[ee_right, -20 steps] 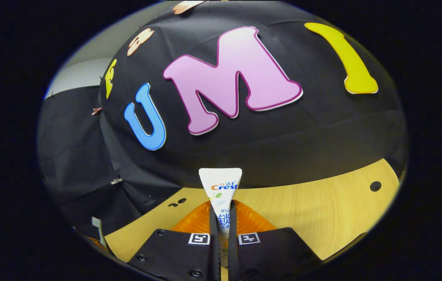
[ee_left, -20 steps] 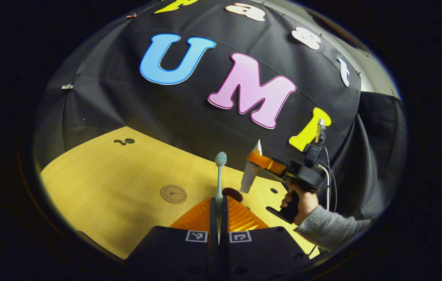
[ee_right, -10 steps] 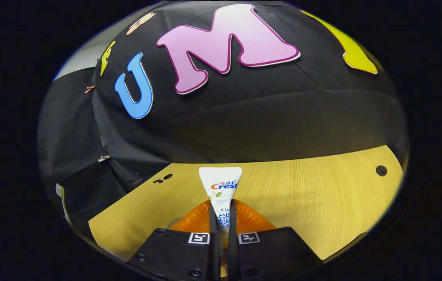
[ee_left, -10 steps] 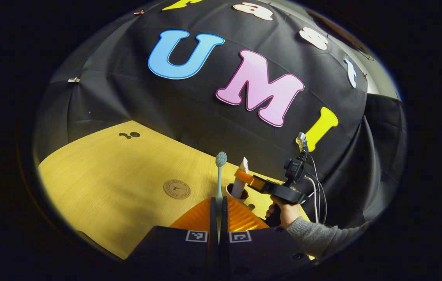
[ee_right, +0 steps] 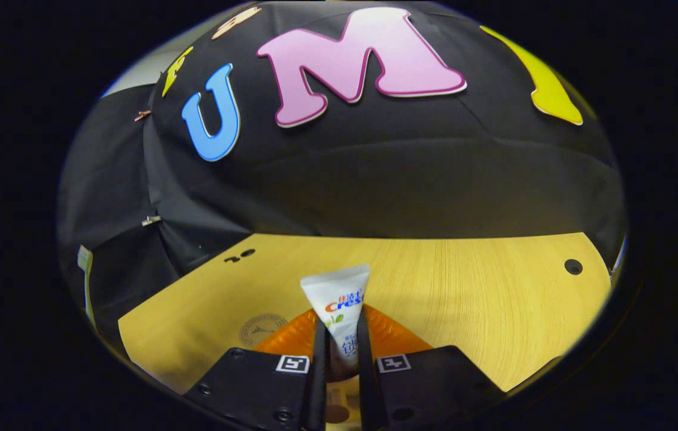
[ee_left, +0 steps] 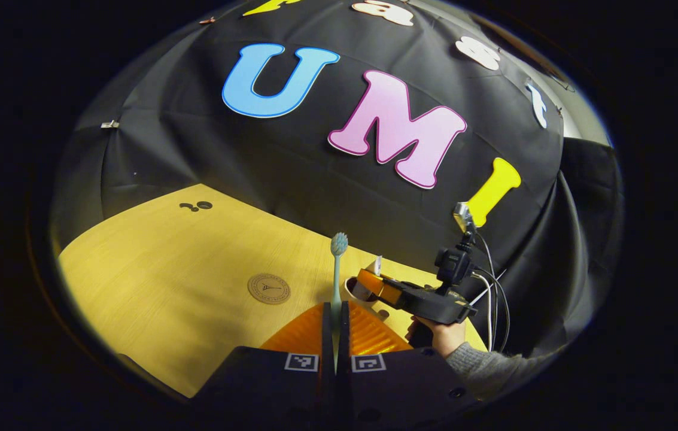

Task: Put the toothbrush and toothpaste on the desktop into the cup, then pick up the cup and place it on the coaster on the desktop.

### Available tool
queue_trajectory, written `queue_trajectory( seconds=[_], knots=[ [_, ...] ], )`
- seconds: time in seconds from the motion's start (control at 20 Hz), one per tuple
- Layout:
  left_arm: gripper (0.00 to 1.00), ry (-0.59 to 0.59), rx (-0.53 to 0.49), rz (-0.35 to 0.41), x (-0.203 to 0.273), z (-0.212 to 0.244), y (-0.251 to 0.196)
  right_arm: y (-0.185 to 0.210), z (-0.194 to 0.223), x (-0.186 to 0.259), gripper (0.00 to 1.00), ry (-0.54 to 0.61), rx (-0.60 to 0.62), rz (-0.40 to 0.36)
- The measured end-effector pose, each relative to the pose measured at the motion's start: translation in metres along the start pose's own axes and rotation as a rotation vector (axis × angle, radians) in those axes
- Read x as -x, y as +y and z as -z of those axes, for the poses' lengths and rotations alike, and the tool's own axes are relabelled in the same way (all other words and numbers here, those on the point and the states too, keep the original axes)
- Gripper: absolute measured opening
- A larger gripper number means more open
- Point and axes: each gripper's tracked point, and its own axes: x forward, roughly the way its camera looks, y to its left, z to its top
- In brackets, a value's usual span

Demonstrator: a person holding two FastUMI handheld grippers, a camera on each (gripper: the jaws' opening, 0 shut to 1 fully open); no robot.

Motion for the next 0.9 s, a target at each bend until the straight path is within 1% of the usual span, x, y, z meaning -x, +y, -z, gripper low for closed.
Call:
queue_trajectory(
  seconds=[0.05, 0.1, 0.15, 0.2, 0.25, 0.3, 0.35, 0.4, 0.45, 0.5, 0.55, 0.65, 0.75, 0.8, 0.9],
  knots=[
    [0.06, -0.004, 0.0, -0.001, 0.0, -0.001, 0.0, 0.0, 0.001, 0.006, 0.23, -0.002, -0.019, 0.0],
    [0.06, -0.006, 0.002, 0.003, -0.001, -0.002, -0.002, -0.002, 0.001, 0.007, 0.32, -0.004, -0.038, 0.001],
    [0.06, -0.011, 0.002, 0.005, -0.002, -0.004, -0.003, -0.005, -0.001, 0.012, 0.29, -0.005, -0.055, 0.014],
    [0.06, -0.018, 0.005, 0.01, -0.004, -0.006, -0.005, -0.007, -0.002, 0.013, 0.45, -0.01, -0.064, 0.019],
    [0.06, -0.027, 0.008, 0.016, -0.007, -0.009, -0.007, -0.01, -0.005, 0.016, 0.35, -0.011, -0.074, 0.029],
    [0.06, -0.037, 0.011, 0.021, -0.011, -0.013, -0.009, -0.013, -0.005, 0.021, 0.45, -0.008, -0.081, 0.041],
    [0.06, -0.05, 0.014, 0.028, -0.016, -0.018, -0.013, -0.015, -0.006, 0.025, 0.46, -0.008, -0.083, 0.054],
    [0.06, -0.066, 0.018, 0.034, -0.022, -0.024, -0.015, -0.018, -0.006, 0.03, 0.43, -0.005, -0.084, 0.066],
    [0.06, -0.088, 0.024, 0.042, -0.028, -0.031, -0.019, -0.018, -0.007, 0.036, 0.56, 0.005, -0.087, 0.072],
    [0.06, -0.114, 0.037, 0.051, -0.035, -0.039, -0.023, -0.022, -0.008, 0.042, 0.59, 0.007, -0.096, 0.085],
    [0.06, -0.14, 0.054, 0.062, -0.043, -0.047, -0.027, -0.025, -0.01, 0.047, 0.59, 0.015, -0.117, 0.104],
    [0.06, -0.18, 0.074, 0.071, -0.063, -0.056, -0.032, -0.035, -0.012, 0.059, 0.63, 0.046, -0.191, 0.147],
    [0.06, -0.213, 0.085, 0.076, -0.084, -0.064, -0.037, -0.041, -0.012, 0.07, 0.64, 0.061, -0.269, 0.162],
    [0.06, -0.228, 0.094, 0.081, -0.094, -0.069, -0.04, -0.046, -0.011, 0.078, 0.66, 0.06, -0.284, 0.165],
    [0.06, -0.256, 0.108, 0.094, -0.116, -0.077, -0.047, -0.056, -0.009, 0.093, 0.66, 0.056, -0.279, 0.18]
  ],
)
